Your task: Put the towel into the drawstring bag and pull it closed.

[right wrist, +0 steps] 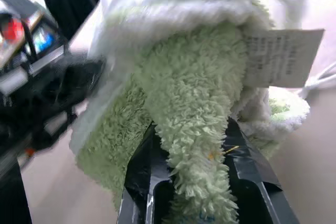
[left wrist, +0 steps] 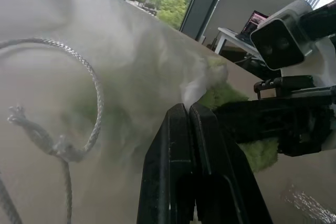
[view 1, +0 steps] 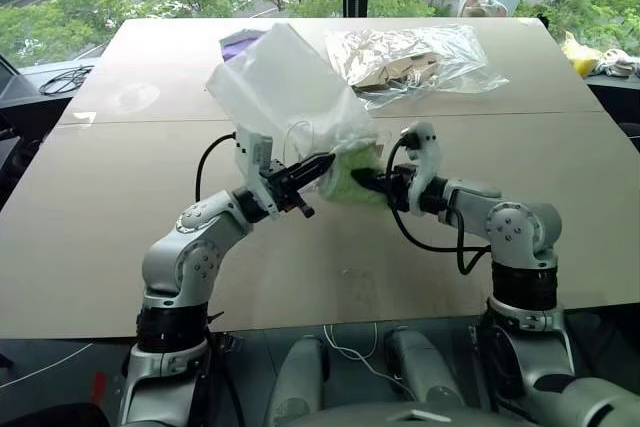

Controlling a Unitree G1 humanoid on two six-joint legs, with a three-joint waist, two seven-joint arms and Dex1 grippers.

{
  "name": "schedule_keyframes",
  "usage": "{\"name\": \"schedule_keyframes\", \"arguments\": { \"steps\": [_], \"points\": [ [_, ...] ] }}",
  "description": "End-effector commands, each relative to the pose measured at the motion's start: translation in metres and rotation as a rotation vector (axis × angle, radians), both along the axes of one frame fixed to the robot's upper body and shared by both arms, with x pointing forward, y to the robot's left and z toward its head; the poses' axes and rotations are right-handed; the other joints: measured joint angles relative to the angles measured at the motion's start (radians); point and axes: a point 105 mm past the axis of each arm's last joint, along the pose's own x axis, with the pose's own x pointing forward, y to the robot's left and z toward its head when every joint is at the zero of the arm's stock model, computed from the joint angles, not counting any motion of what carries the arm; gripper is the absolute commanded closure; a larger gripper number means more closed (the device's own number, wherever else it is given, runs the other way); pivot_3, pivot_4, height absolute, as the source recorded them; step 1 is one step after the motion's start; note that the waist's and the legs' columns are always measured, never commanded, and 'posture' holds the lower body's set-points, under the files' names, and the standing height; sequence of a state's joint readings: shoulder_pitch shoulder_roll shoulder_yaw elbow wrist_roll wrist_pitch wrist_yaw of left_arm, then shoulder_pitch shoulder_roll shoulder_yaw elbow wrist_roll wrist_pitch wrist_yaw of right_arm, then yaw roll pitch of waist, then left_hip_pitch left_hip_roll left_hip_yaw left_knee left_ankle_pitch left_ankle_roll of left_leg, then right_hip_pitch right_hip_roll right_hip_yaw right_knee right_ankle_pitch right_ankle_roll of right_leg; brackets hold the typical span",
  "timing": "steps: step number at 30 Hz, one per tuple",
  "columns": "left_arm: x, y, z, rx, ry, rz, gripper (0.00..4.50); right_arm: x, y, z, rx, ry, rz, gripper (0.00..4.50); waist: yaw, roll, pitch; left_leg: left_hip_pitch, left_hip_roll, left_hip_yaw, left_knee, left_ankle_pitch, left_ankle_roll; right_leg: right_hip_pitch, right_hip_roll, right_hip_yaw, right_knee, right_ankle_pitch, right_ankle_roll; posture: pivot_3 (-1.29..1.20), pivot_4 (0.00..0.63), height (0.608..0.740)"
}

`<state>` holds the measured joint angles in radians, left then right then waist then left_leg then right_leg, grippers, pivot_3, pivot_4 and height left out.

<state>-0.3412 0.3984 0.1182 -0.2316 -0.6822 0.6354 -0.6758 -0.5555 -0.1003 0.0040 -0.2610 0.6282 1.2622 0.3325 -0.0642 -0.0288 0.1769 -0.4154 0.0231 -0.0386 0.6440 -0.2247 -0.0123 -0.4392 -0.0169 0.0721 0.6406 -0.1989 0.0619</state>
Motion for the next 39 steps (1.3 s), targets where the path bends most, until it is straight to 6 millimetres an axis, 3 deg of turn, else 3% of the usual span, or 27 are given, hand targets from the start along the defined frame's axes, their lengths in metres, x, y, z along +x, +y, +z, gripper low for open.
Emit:
{"name": "schedule_keyframes", "arguments": {
  "steps": [1, 4, 6, 8, 15, 22, 25, 32, 36, 37, 39],
  "points": [
    [-0.007, -0.011, 0.015, -0.03, -0.054, -0.05, 4.5, -0.013, 0.016, 0.015, 0.037, -0.072, 0.091, 4.32, -0.003, 0.0, 0.0, 0.0, 0.0, 0.0, 0.0, 0.0, 0.0, 0.0, 0.0, 0.0, 0.0, 0.0, 0.0, 0.0, 0.15, 0.74],
    [-0.009, -0.015, 0.014, -0.041, -0.047, -0.065, 4.5, -0.005, 0.02, 0.028, 0.112, -0.091, 0.043, 4.32, -0.004, 0.0, 0.0, 0.001, 0.0, 0.0, 0.001, 0.0, 0.0, 0.0, 0.001, 0.0, 0.001, 0.0, 0.0, 0.0, 0.15, 0.74],
    [-0.013, -0.02, 0.013, -0.056, -0.038, -0.084, 4.5, 0.021, 0.013, 0.04, 0.224, -0.083, -0.138, 4.32, -0.006, 0.0, 0.0, 0.001, 0.001, 0.0, 0.001, 0.0, 0.0, 0.0, 0.001, 0.0, 0.002, 0.0, 0.0, 0.0, 0.15, 0.74],
    [-0.015, -0.023, 0.013, -0.065, -0.033, -0.092, 4.5, 0.034, 0.009, 0.048, 0.355, -0.042, -0.239, 4.32, -0.004, 0.0, 0.0, 0.001, 0.001, 0.0, 0.002, 0.0, 0.0, 0.0, 0.002, 0.0, 0.002, 0.0, 0.0, 0.0, 0.15, 0.74],
    [-0.005, -0.043, 0.018, -0.115, -0.048, -0.112, 4.5, 0.039, 0.009, 0.083, 0.803, 0.101, -0.315, 4.32, 0.02, 0.001, 0.0, -0.002, -0.001, 0.0, 0.003, 0.0, 0.0, 0.0, -0.001, 0.0, 0.0, 0.002, -0.003, 0.0, 0.15, 0.74],
    [0.007, -0.059, 0.034, -0.202, -0.076, -0.122, 4.5, 0.048, -0.001, 0.087, 0.973, 0.228, -0.425, 4.32, 0.007, 0.001, 0.001, 0.0, 0.0, -0.001, 0.003, 0.0, 0.0, 0.0, 0.001, 0.0, 0.001, 0.0, 0.0, 0.0, 0.15, 0.74],
    [0.006, -0.069, 0.043, -0.255, -0.072, -0.159, 4.5, 0.053, -0.005, 0.086, 0.965, 0.24, -0.483, 4.32, 0.005, 0.001, 0.001, -0.001, 0.0, 0.0, 0.003, 0.0, 0.0, 0.0, 0.001, 0.0, 0.001, 0.001, 0.0, 0.0, 0.15, 0.74],
    [0.019, -0.085, 0.062, -0.303, -0.073, -0.186, 4.5, 0.051, 0.002, 0.077, 0.677, 0.066, -0.494, 4.32, -0.003, 0.001, 0.001, -0.001, 0.0, -0.001, 0.003, 0.0, 0.0, 0.0, 0.001, 0.0, 0.001, 0.0, 0.0, 0.0, 0.15, 0.74],
    [0.023, -0.086, 0.064, -0.312, -0.056, -0.189, 4.5, 0.047, 0.009, 0.081, 0.711, 0.079, -0.47, 4.32, -0.002, 0.001, 0.001, -0.001, 0.0, -0.001, 0.003, 0.0, 0.0, 0.0, 0.001, 0.0, 0.001, 0.0, 0.0, 0.0, 0.15, 0.74],
    [0.022, -0.087, 0.063, -0.308, -0.052, -0.197, 4.5, 0.048, 0.007, 0.084, 0.734, 0.083, -0.479, 3.27, -0.002, 0.001, 0.001, -0.001, 0.0, -0.001, 0.003, 0.0, 0.0, 0.0, 0.001, 0.0, 0.001, 0.0, 0.0, 0.0, 0.15, 0.74],
    [0.021, -0.087, 0.06, -0.303, -0.044, -0.207, 4.5, 0.053, 0.0, 0.087, 0.783, 0.096, -0.527, 2.47, 0.0, 0.001, 0.001, -0.001, 0.0, -0.001, 0.003, 0.0, 0.0, 0.0, 0.001, 0.0, 0.001, 0.0, 0.0, 0.0, 0.15, 0.74]
  ]
}}
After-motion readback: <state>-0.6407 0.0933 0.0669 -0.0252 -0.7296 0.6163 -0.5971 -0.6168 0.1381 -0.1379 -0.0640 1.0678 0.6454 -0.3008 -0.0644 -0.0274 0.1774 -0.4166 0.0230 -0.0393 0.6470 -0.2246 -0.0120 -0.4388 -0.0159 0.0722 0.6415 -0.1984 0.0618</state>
